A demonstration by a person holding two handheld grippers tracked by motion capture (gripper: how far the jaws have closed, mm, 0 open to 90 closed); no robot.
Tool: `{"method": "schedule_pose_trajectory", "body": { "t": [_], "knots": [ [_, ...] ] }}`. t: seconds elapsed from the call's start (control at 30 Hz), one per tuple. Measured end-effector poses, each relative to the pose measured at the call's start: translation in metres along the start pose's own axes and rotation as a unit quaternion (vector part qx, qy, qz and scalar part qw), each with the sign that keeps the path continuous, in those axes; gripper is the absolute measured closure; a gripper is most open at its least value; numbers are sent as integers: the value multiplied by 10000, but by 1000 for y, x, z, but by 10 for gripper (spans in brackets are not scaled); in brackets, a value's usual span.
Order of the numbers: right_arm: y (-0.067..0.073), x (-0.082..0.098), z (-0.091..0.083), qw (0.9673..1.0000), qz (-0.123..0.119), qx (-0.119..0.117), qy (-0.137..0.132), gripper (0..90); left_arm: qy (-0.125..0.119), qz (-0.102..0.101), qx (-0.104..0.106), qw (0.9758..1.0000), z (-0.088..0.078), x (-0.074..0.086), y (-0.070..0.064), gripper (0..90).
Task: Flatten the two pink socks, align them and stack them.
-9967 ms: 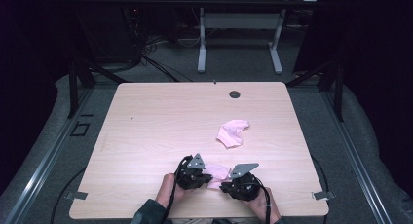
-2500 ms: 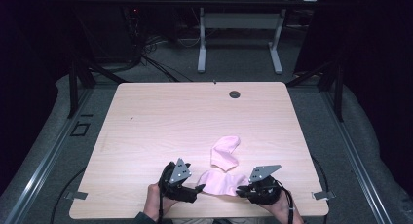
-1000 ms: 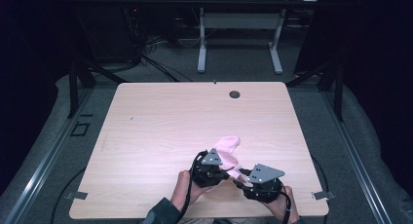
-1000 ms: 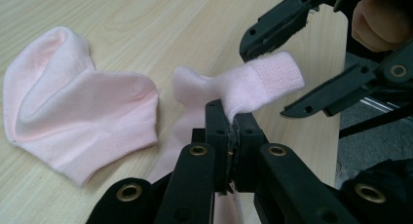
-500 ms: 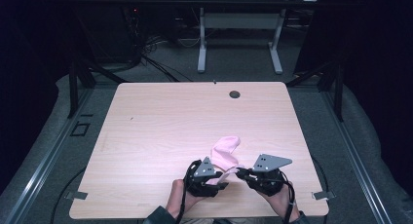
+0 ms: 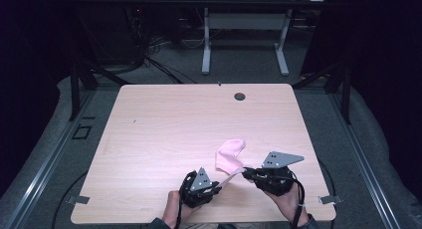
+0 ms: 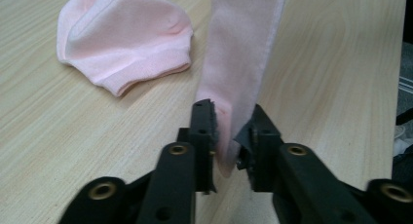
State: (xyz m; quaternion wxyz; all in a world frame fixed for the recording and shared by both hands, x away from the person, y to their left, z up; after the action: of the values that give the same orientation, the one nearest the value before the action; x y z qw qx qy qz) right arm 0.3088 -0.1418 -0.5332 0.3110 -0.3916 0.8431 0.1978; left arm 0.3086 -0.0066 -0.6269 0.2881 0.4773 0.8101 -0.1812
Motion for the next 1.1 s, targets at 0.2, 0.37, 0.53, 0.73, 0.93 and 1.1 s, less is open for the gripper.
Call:
{"method": "schedule_pose_trajectory", "body": {
  "t": [0.2,0.37,0.53,0.73,0.93,1.1],
  "knots": [
    [-8,12,-4,9997,255,-58,14,859,109,-107,391,9991,-17,-5,1,855],
    [-8,28,-13,9970,664,-386,118,859,228,-295,1138,9928,-49,-17,-10,856],
    [-23,47,9,9886,1201,-625,666,855,826,-689,1593,9814,-38,-11,-6,849],
    [-48,53,49,9882,1117,-136,1041,828,1190,-1143,1045,9807,-6,-1,20,723],
    [-58,55,61,9875,1103,94,1119,817,1093,-1383,1006,9792,-1,3,30,609],
    [-63,58,61,9874,1130,247,1075,835,911,-1427,1111,9793,3,3,30,676]
  ]
}}
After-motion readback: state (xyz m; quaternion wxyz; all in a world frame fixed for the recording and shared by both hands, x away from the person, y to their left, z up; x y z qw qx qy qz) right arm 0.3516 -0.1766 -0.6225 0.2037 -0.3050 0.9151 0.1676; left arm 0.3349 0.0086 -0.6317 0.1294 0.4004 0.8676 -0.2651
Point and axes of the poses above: each handheld gripper's, and its own axes: z roughly forward along the jaws, x roughly out of its underside, y roughly to its left, the point moved 9 cm from there along z, roughly forward along the jaws, and after that the axes turned 13 degrees about y, right-handed, at the moved point
